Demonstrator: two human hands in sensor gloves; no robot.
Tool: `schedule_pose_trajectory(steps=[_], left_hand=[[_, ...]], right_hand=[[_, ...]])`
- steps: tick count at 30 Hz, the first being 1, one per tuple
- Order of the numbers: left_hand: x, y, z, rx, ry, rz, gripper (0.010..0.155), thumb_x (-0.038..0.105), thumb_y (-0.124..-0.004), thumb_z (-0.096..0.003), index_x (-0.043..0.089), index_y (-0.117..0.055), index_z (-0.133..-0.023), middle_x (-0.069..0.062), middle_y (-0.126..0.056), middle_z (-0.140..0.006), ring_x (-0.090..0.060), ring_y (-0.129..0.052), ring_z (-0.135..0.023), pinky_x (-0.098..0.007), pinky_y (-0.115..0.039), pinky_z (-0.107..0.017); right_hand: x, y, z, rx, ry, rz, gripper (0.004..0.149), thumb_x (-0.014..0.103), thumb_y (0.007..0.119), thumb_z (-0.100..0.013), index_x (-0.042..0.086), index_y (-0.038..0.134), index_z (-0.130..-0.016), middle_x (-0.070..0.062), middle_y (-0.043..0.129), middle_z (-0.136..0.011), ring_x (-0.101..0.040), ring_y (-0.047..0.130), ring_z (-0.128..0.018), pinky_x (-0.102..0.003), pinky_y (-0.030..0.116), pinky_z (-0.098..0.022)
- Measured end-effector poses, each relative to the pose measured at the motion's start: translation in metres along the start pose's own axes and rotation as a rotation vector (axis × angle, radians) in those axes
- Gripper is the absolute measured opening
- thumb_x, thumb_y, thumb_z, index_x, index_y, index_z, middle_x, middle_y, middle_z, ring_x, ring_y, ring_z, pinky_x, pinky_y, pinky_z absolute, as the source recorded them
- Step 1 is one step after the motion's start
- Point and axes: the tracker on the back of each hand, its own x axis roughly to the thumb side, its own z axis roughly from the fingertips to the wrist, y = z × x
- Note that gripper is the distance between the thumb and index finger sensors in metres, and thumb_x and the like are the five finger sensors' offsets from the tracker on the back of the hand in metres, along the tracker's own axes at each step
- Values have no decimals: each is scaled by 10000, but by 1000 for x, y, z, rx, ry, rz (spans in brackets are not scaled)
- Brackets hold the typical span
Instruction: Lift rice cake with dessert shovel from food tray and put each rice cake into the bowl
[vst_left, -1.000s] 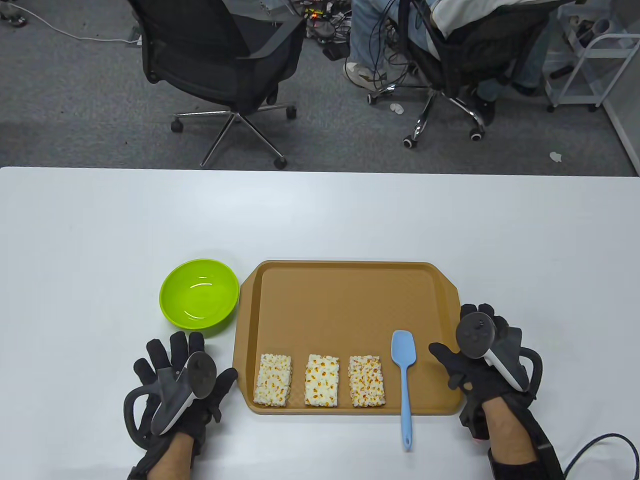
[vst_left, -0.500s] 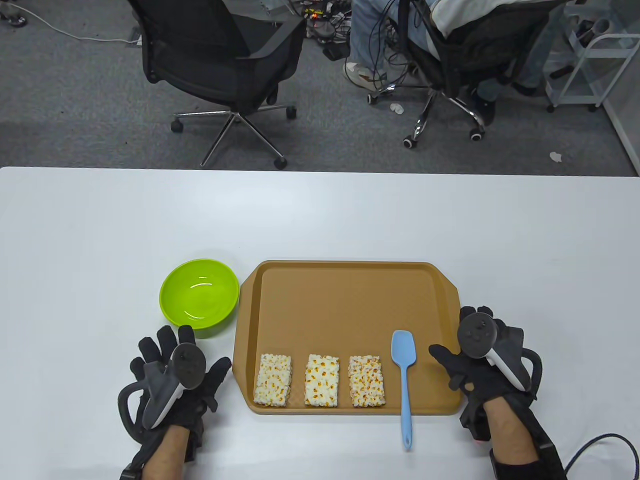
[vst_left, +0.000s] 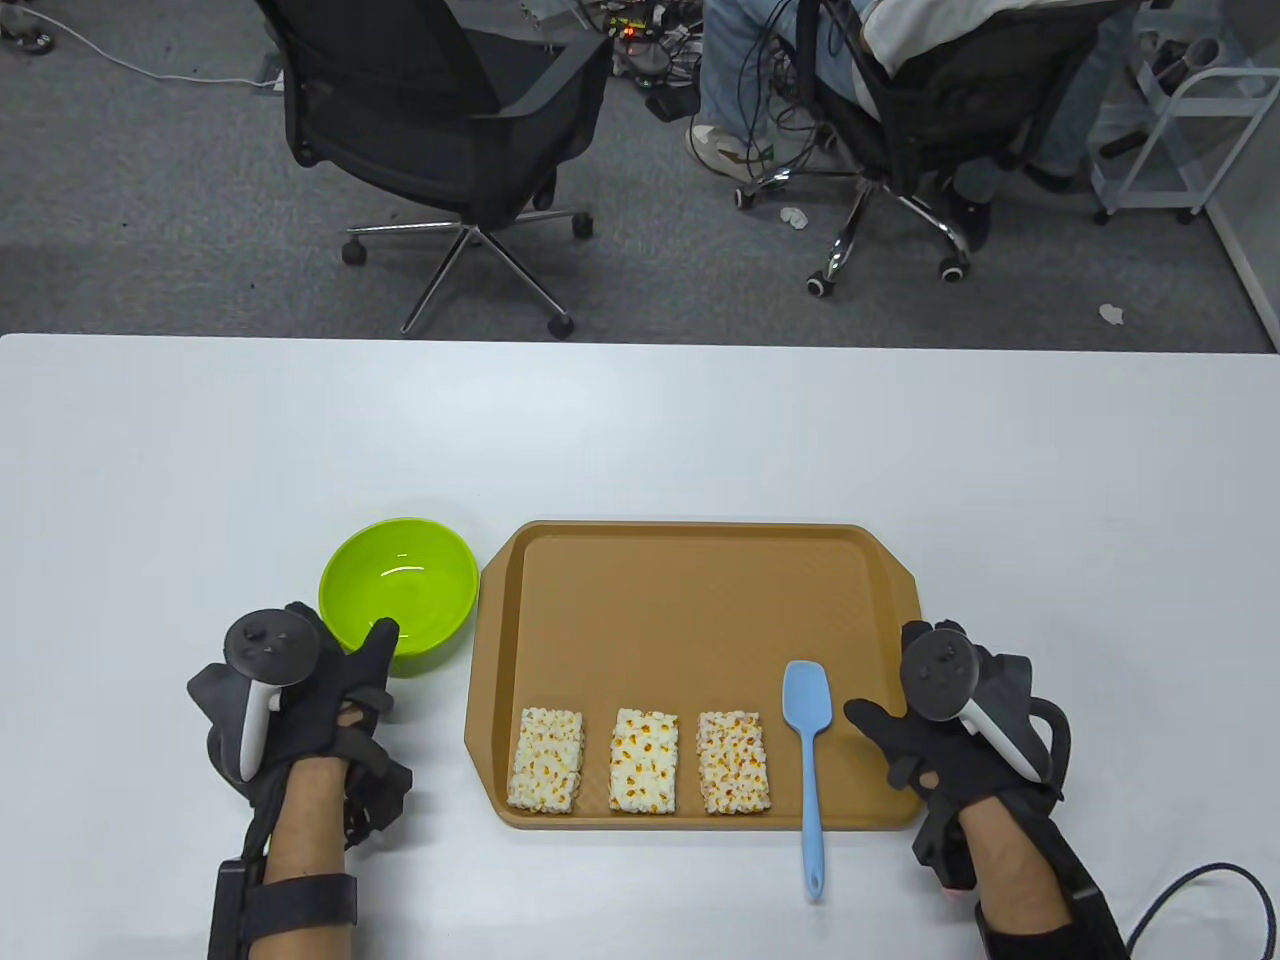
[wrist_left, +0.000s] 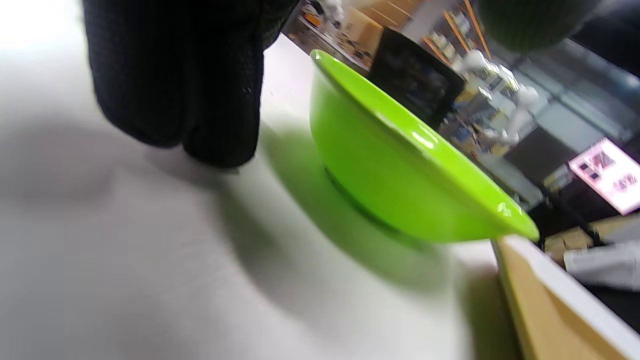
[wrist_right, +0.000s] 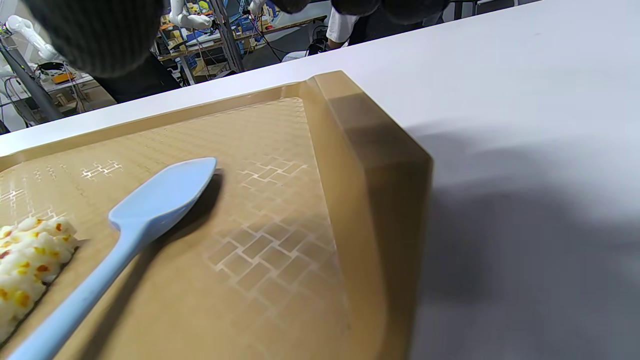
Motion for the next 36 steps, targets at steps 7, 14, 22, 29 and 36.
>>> schedule_pose_trajectory(steps=[7, 14, 22, 29, 36], left_hand=[[-13, -20, -15, -98, 62, 281, 984, 624, -714, -465, 68, -101, -996, -262, -478, -1105, -322, -1070, -576, -405, -931, -344], [-23, -23, -18, -82, 93, 477, 870, 469, -764, -500, 152, -149, -1027, -185, -520, -1119, -291, -1083, -553, -376, -942, -333], [-24, -32, -23, -27, 109, 525, 722, 310, -734, -513, 162, -267, -1043, -179, -596, -1091, -274, -1110, -518, -349, -970, -317], [-28, -32, -23, -24, 120, 601, 675, 277, -758, -509, 159, -366, -1046, -191, -638, -1070, -298, -1133, -442, -345, -986, -273], [-24, -29, -19, -30, 85, 664, 654, 258, -745, -507, 165, -385, -1044, -180, -640, -1068, -306, -1137, -409, -350, -988, -252]], right_hand=[[1, 0, 0, 2, 16, 16, 952, 657, 632, -347, 170, 239, -1066, -188, 216, -1126, -514, 323, -1020, -677, 339, -696], [3, 3, 0, 20, 16, 28, 949, 653, 632, -350, 168, 239, -1064, -192, 218, -1125, -514, 339, -1019, -676, 350, -696], [5, 5, 0, 24, 10, 36, 947, 651, 632, -350, 168, 240, -1064, -192, 227, -1124, -512, 363, -1015, -675, 361, -696], [5, 6, -3, 12, -5, 12, 945, 650, 634, -349, 170, 241, -1061, -194, 239, -1123, -507, 400, -1016, -675, 401, -694], [5, 5, -6, -37, -114, -161, 950, 663, 621, -333, 182, 238, -1056, -163, 222, -1124, -498, 374, -1023, -658, 394, -703]])
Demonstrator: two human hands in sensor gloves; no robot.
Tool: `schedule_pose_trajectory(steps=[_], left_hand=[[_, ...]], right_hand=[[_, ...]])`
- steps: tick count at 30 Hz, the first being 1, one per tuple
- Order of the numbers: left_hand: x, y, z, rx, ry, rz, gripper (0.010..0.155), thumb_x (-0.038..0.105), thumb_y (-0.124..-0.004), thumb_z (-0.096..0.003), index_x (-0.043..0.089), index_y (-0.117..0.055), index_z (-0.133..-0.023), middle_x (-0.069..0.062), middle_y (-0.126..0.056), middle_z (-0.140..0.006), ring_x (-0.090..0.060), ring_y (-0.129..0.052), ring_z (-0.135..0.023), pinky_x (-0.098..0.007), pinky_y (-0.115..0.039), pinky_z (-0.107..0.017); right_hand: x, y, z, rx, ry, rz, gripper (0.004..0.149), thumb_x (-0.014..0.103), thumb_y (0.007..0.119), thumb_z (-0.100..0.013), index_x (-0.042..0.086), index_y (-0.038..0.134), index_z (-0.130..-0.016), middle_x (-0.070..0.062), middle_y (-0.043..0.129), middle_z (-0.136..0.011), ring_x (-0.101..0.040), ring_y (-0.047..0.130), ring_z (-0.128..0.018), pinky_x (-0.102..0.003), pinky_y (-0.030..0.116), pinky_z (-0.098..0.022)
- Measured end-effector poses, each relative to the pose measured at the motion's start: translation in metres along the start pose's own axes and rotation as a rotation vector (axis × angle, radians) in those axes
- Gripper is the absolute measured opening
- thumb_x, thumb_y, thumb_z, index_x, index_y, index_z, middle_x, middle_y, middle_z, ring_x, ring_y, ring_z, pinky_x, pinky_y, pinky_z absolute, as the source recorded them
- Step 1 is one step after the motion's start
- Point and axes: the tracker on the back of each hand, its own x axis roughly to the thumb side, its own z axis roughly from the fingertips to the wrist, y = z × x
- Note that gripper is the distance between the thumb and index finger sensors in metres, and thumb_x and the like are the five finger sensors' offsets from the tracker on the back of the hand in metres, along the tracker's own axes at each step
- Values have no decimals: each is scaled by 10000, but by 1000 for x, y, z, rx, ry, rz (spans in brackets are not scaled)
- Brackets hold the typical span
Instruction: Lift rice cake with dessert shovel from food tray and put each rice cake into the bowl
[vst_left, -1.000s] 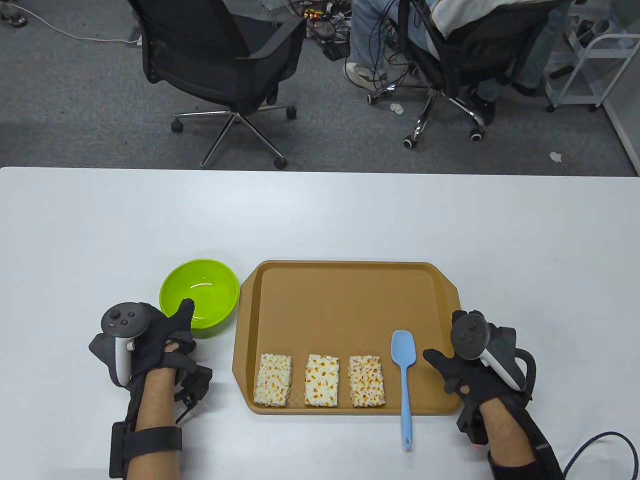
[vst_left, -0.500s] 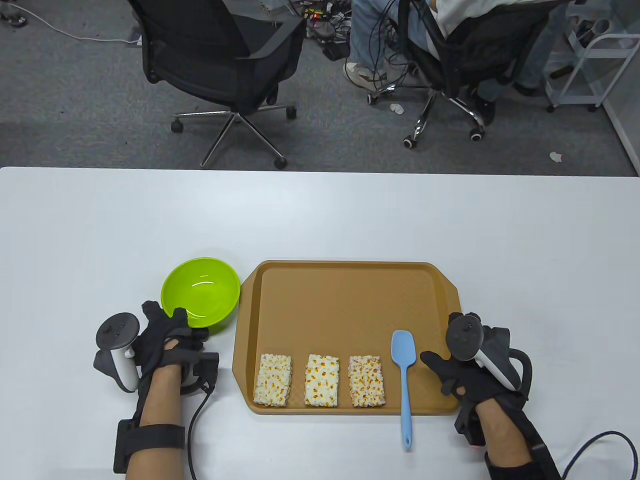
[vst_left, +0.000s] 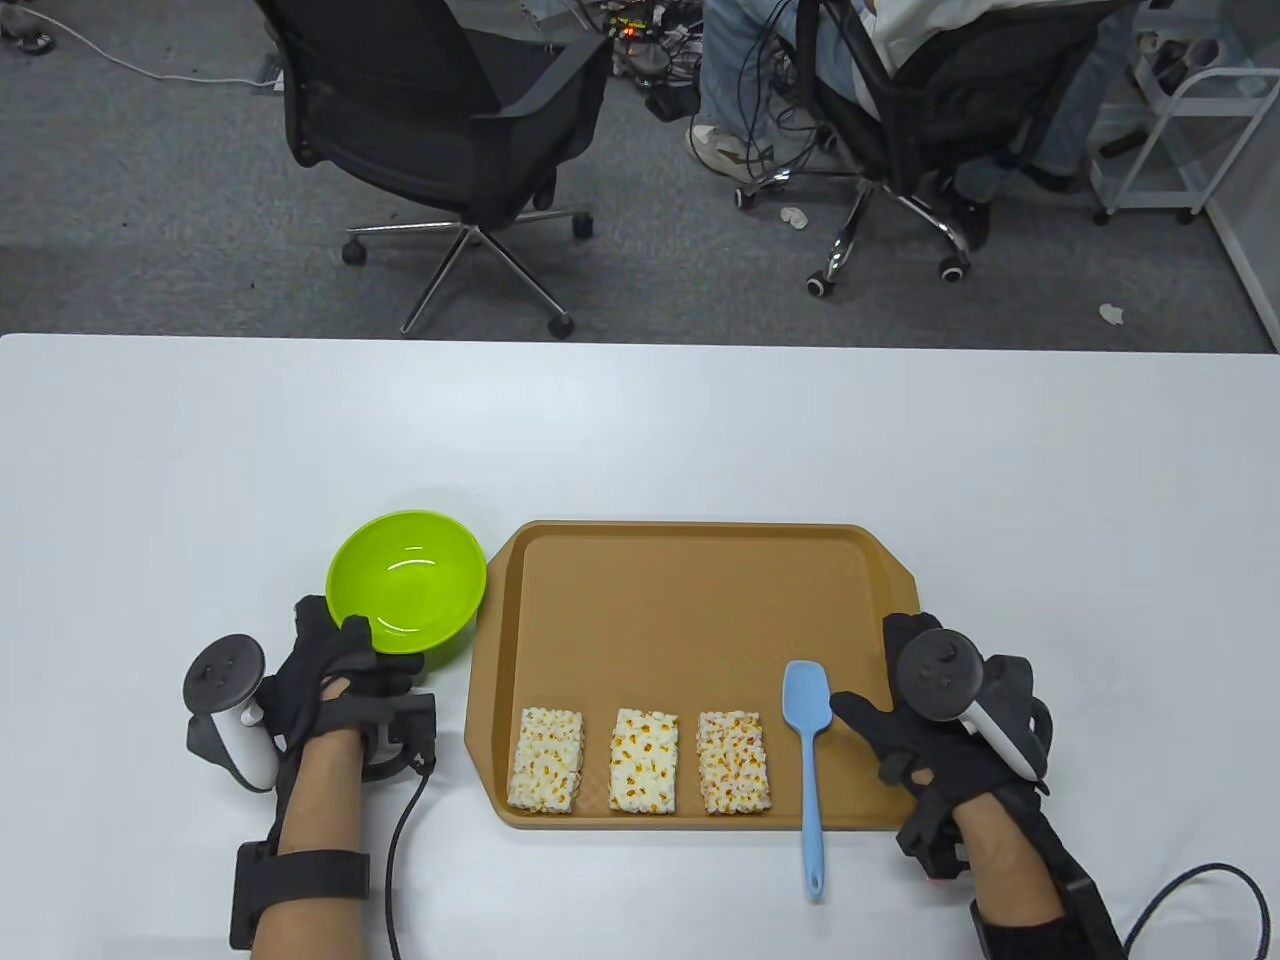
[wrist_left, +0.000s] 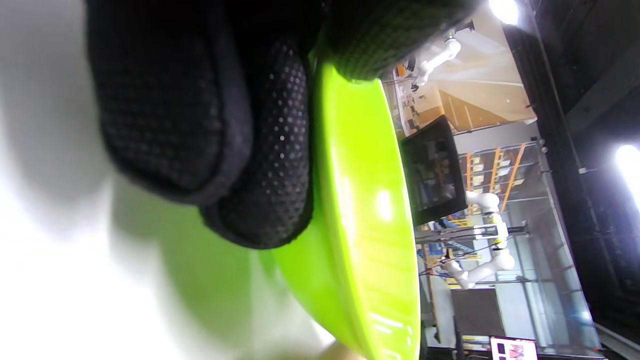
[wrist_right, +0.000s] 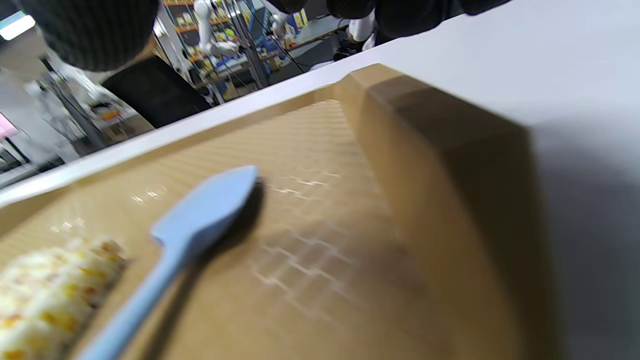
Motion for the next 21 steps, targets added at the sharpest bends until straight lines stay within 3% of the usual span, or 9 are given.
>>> schedule_pose_trajectory(steps=[3, 8, 17, 21], left_hand=[[6, -1, 6, -27, -26, 22, 652, 256, -747, -505, 162, -391, -1043, -176, -645, -1064, -306, -1139, -400, -352, -989, -243], [18, -15, 22, -114, -91, 21, 649, 251, -755, -501, 150, -409, -1040, -187, -663, -1049, -309, -1144, -373, -352, -991, -226], [29, -61, 57, -357, -157, -38, 646, 245, -763, -496, 141, -426, -1037, -196, -676, -1039, -315, -1147, -358, -356, -992, -212], [30, -82, 72, -453, -174, -72, 645, 241, -761, -496, 140, -427, -1038, -199, -676, -1038, -320, -1146, -357, -359, -991, -212]], right_hand=[[0, -1, 0, -20, -47, -106, 952, 671, 616, -327, 188, 233, -1053, -156, 222, -1124, -546, 371, -1019, -652, 406, -706], [0, -3, 1, -59, -93, -296, 965, 688, 608, -317, 171, 244, -1046, -209, 305, -1107, -613, 549, -959, -639, 564, -667], [23, 21, 1, 153, -224, -609, 913, 664, 571, -333, 207, 220, -1042, -215, 300, -1097, -594, 645, -914, -606, 656, -621], [31, 27, 4, 210, -251, -728, 892, 645, 570, -340, 219, 215, -1039, -228, 343, -1086, -554, 778, -854, -567, 752, -570]])
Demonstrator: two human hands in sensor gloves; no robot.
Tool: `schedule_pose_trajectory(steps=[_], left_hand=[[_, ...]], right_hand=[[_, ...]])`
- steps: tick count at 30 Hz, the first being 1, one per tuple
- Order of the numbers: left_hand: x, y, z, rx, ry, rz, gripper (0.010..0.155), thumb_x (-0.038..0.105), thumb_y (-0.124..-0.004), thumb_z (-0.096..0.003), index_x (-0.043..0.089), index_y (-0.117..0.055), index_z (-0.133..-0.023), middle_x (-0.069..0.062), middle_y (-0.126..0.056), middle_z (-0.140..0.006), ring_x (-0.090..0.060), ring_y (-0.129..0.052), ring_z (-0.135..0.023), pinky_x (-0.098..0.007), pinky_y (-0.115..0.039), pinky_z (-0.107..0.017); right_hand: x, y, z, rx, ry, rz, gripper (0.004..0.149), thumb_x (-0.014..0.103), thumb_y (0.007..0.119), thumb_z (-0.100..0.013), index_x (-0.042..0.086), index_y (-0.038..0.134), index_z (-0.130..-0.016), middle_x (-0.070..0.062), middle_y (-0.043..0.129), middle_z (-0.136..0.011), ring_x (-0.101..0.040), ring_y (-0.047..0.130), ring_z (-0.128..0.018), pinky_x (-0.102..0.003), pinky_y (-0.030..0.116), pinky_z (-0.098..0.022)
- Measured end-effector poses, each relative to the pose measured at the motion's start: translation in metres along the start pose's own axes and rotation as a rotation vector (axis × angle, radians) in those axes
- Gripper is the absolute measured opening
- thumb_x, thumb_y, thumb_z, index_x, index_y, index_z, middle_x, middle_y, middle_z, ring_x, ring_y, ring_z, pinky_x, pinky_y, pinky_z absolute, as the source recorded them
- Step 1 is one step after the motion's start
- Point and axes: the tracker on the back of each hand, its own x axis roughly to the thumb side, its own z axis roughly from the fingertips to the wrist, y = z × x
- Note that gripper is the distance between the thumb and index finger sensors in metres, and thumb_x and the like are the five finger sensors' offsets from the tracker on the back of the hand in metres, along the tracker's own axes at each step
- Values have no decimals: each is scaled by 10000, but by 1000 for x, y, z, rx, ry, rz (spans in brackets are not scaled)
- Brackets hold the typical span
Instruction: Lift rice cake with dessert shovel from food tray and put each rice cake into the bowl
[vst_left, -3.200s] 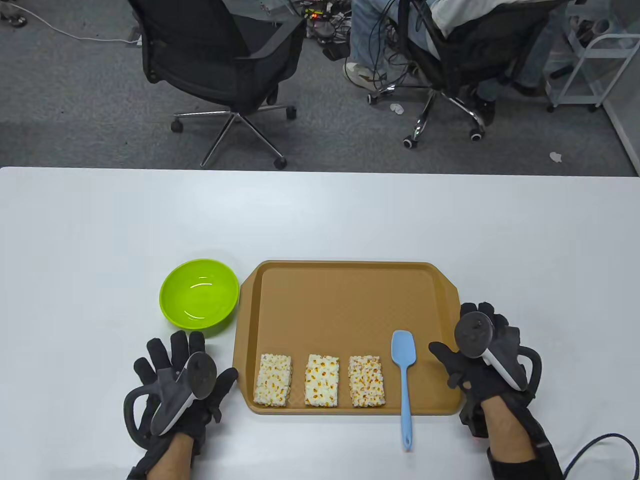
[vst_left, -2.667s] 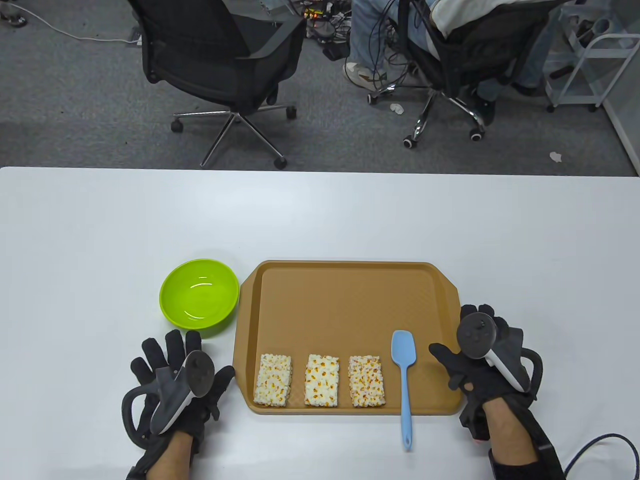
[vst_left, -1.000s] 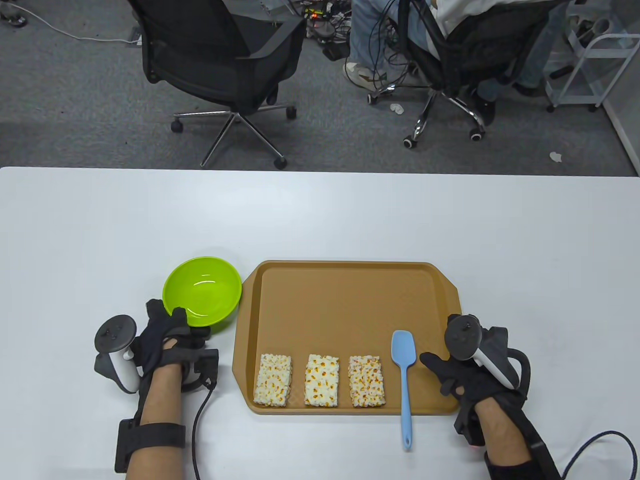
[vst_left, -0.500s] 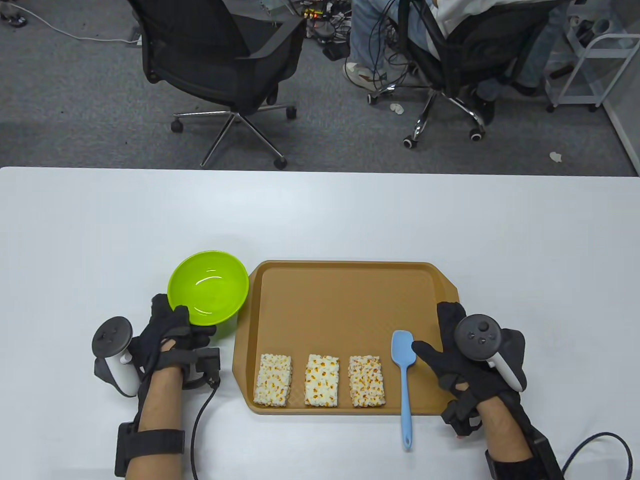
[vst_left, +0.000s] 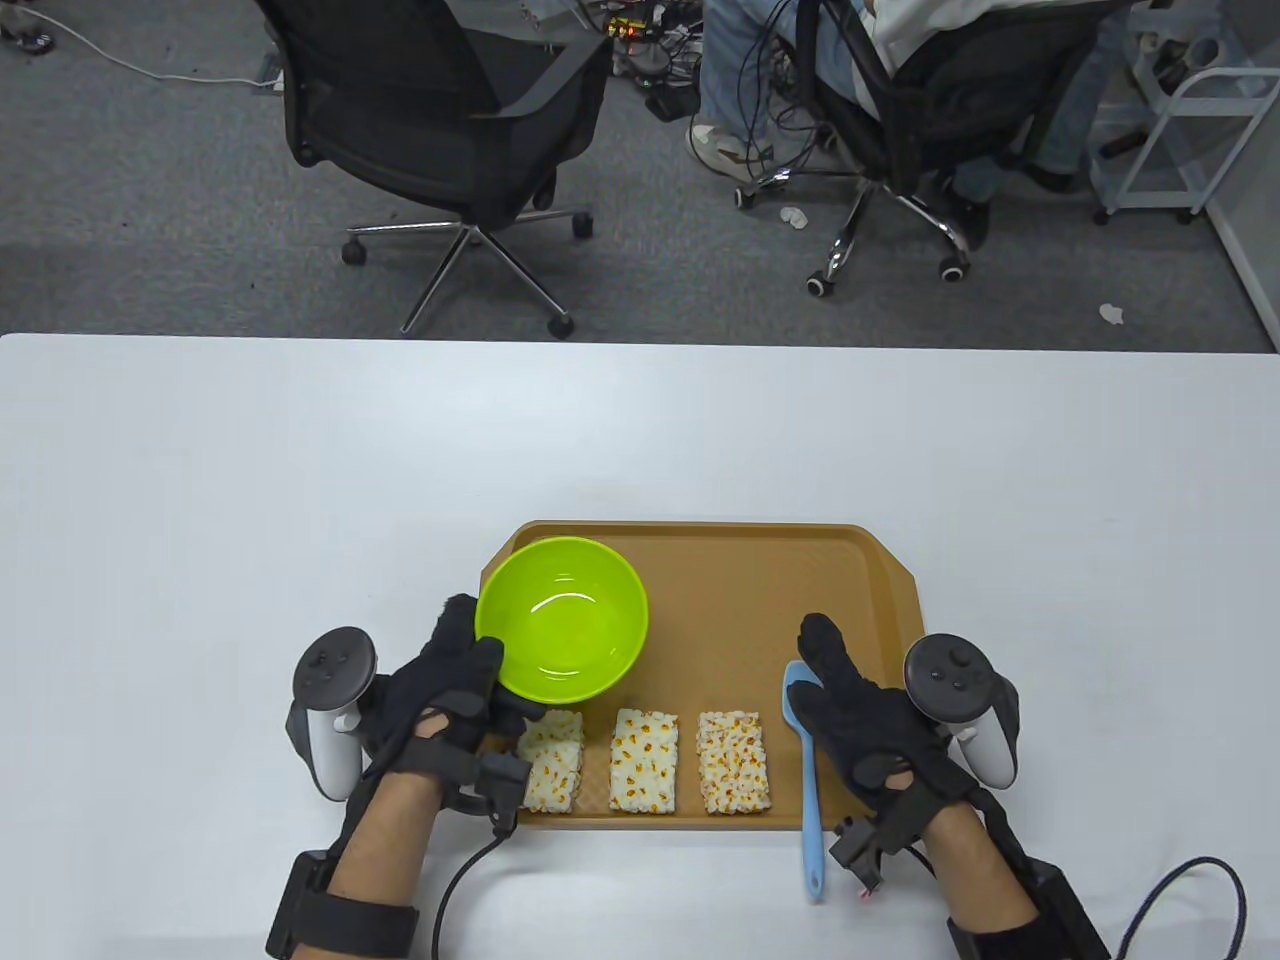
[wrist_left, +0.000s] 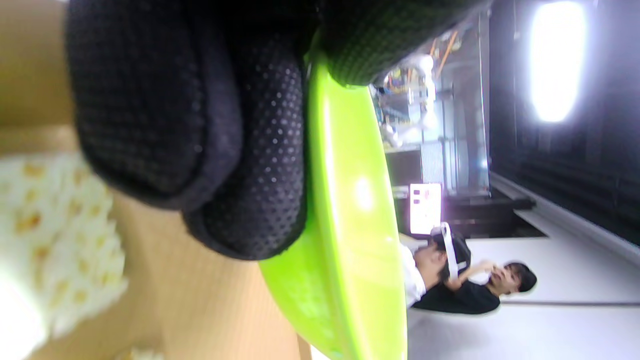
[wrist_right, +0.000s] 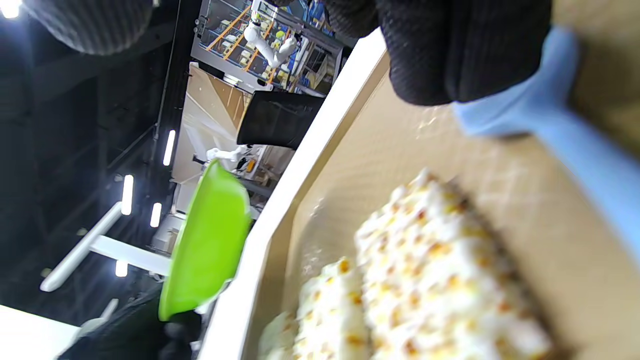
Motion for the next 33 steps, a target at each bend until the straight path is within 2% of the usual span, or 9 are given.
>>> schedule_pose_trajectory(steps=[6, 12, 15, 20, 23, 25, 31, 33], left_hand=[[2, -35, 4, -139, -5, -35, 645, 241, -762, -494, 137, -431, -1037, -201, -677, -1036, -322, -1147, -354, -361, -992, -208], [2, -58, 7, -229, -17, -85, 644, 243, -766, -492, 136, -438, -1037, -204, -681, -1034, -325, -1147, -349, -362, -991, -206], [1, -65, 7, -261, -21, -98, 645, 245, -767, -491, 138, -439, -1036, -201, -680, -1034, -323, -1148, -352, -360, -993, -206], [0, -68, 8, -282, -21, -86, 655, 243, -771, -488, 129, -429, -1035, -213, -669, -1035, -324, -1150, -359, -360, -995, -213], [0, -71, 8, -312, -36, -74, 666, 242, -772, -487, 126, -413, -1035, -221, -649, -1041, -320, -1148, -380, -359, -997, -226], [0, -73, 8, -326, -47, -65, 674, 243, -778, -484, 123, -409, -1034, -229, -645, -1040, -313, -1152, -381, -351, -1003, -226], [1, -77, 8, -369, -82, -62, 683, 264, -787, -482, 136, -413, -1040, -223, -637, -1048, -306, -1147, -416, -357, -998, -244], [4, -75, 9, -376, -106, -36, 682, 337, -787, -485, 152, -445, -1045, -218, -647, -1053, -319, -1126, -464, -387, -975, -276]], right_hand=[[-3, 12, -4, 64, 20, -160, 852, 594, 603, -351, 229, 242, -1031, -249, 461, -1046, -444, 1020, -649, -473, 909, -411], [-7, 25, -9, 132, 65, -303, 804, 547, 629, -365, 225, 311, -1030, -255, 562, -1010, -380, 1100, -531, -431, 949, -337], [-6, 30, -10, 159, 70, -312, 784, 531, 639, -370, 221, 345, -1028, -258, 594, -993, -353, 1114, -505, -413, 956, -321], [-6, 30, -8, 112, 84, -296, 775, 491, 697, -380, 200, 367, -1018, -262, 639, -962, -306, 1132, -472, -379, 968, -302], [-5, 27, -6, 32, 95, -292, 758, 454, 756, -373, 196, 429, -1006, -252, 697, -932, -286, 1153, -420, -368, 978, -271], [-2, 25, -3, -33, 109, -245, 760, 432, 811, -354, 126, 512, -982, -251, 772, -879, -260, 1175, -354, -351, 991, -232], [2, 20, 4, -97, 142, -187, 715, 367, 822, -364, 81, 552, -962, -260, 806, -845, -263, 1184, -308, -348, 995, -201], [2, 15, 6, -106, 146, -199, 693, 350, 818, -369, 75, 570, -955, -254, 821, -835, -258, 1187, -301, -347, 996, -196]])
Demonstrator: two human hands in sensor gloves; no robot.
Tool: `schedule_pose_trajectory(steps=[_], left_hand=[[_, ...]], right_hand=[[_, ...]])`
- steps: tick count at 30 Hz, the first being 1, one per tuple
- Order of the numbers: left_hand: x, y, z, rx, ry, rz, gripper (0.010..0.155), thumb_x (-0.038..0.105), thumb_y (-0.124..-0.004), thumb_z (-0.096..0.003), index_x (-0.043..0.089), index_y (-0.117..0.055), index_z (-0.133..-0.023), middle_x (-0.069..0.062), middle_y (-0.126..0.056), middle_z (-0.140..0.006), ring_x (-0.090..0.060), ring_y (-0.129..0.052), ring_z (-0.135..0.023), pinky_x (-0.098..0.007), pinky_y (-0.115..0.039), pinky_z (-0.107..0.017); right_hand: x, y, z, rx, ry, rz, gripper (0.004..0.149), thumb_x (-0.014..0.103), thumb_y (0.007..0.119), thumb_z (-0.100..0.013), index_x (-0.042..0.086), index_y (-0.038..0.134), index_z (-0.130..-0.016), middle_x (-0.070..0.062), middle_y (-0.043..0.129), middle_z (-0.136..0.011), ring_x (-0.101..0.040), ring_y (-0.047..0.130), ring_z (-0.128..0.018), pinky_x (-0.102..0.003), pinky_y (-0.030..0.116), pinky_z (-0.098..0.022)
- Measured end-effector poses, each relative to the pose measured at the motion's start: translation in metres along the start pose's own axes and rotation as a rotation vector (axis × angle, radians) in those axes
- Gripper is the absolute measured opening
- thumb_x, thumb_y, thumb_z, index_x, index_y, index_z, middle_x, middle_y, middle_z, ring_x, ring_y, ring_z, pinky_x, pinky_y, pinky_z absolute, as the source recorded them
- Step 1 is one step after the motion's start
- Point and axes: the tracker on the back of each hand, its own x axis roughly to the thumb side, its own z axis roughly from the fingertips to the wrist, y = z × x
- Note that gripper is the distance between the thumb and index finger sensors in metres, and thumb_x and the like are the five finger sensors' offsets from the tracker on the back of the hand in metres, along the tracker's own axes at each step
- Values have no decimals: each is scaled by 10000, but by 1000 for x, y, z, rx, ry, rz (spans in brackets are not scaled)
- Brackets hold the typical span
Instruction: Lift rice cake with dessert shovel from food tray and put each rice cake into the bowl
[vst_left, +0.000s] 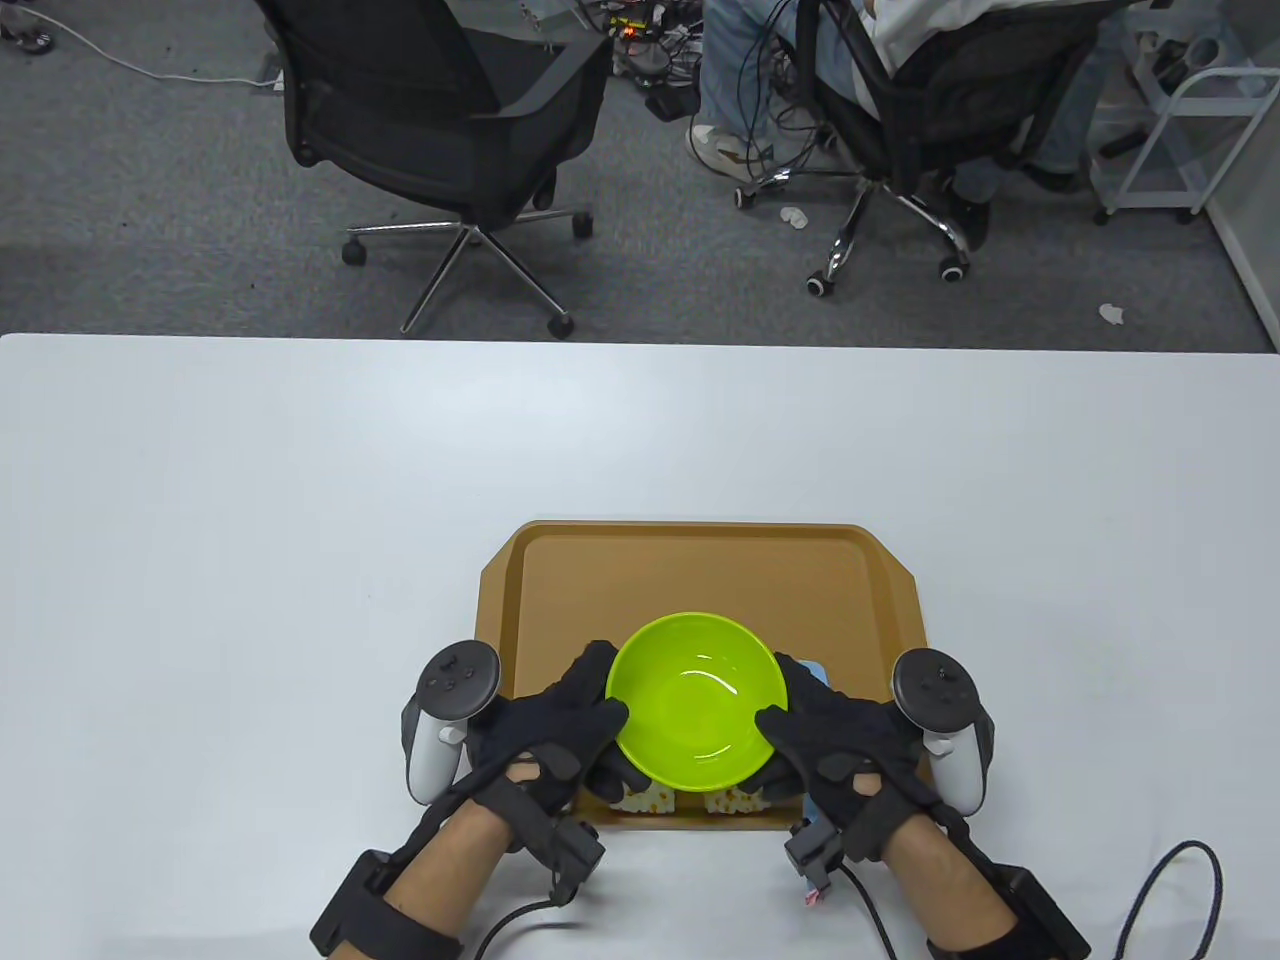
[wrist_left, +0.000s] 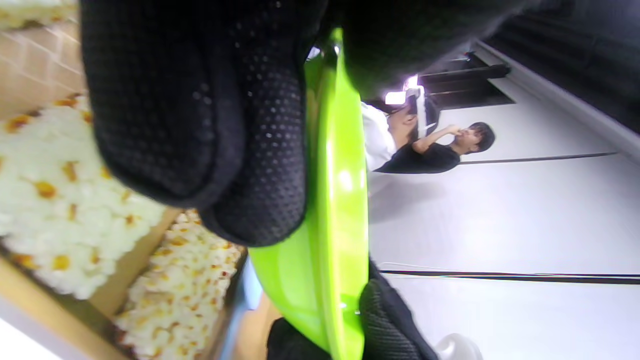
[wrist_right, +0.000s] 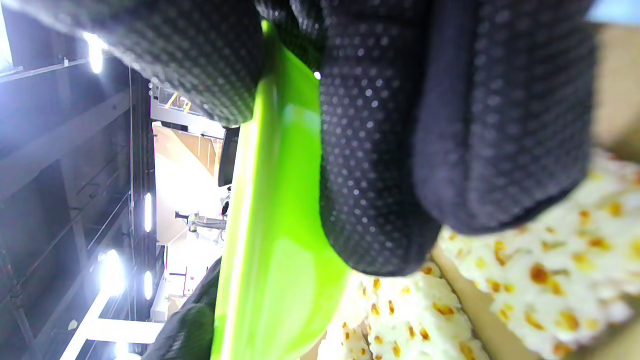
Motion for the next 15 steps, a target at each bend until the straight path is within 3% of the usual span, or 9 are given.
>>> schedule_pose_trajectory(steps=[3, 6, 9, 12, 15], left_hand=[[9, 8, 7, 38, -60, -14, 724, 478, -780, -481, 159, -467, -1052, -227, -642, -1062, -344, -1098, -512, -417, -950, -313], [17, 22, 16, 164, -116, -130, 771, 566, -786, -459, 167, -498, -1053, -234, -608, -1087, -423, -1025, -657, -515, -892, -415], [21, 36, 20, 254, -178, -366, 802, 647, -787, -434, 200, -554, -1059, -218, -530, -1142, -491, -732, -957, -678, -624, -646], [21, 49, 24, 338, -105, -633, 848, 701, -783, -409, 239, -541, -1077, -178, -432, -1194, -495, -428, -1090, -745, -371, -708], [20, 60, 25, 431, 9, -936, 892, 750, -745, -391, 279, -465, -1094, -119, -336, -1226, -464, -301, -1119, -760, -247, -703]], right_hand=[[1, -13, 3, -65, 9, -11, 686, 341, 816, -372, 64, 573, -951, -256, 828, -826, -255, 1190, -294, -344, 998, -197], [0, -33, 5, -156, 19, -20, 685, 341, 817, -372, 61, 577, -949, -262, 828, -823, -257, 1190, -293, -345, 998, -194], [-1, -55, 7, -243, 33, -55, 682, 337, 815, -376, 62, 573, -951, -259, 825, -826, -247, 1191, -284, -338, 999, -192], [-6, -81, 10, -345, 69, -98, 682, 339, 812, -380, 63, 569, -954, -255, 825, -829, -241, 1189, -295, -336, 997, -201], [-11, -103, 12, -438, 96, -103, 683, 343, 812, -380, 66, 568, -955, -251, 823, -833, -236, 1188, -300, -333, 997, -208]])
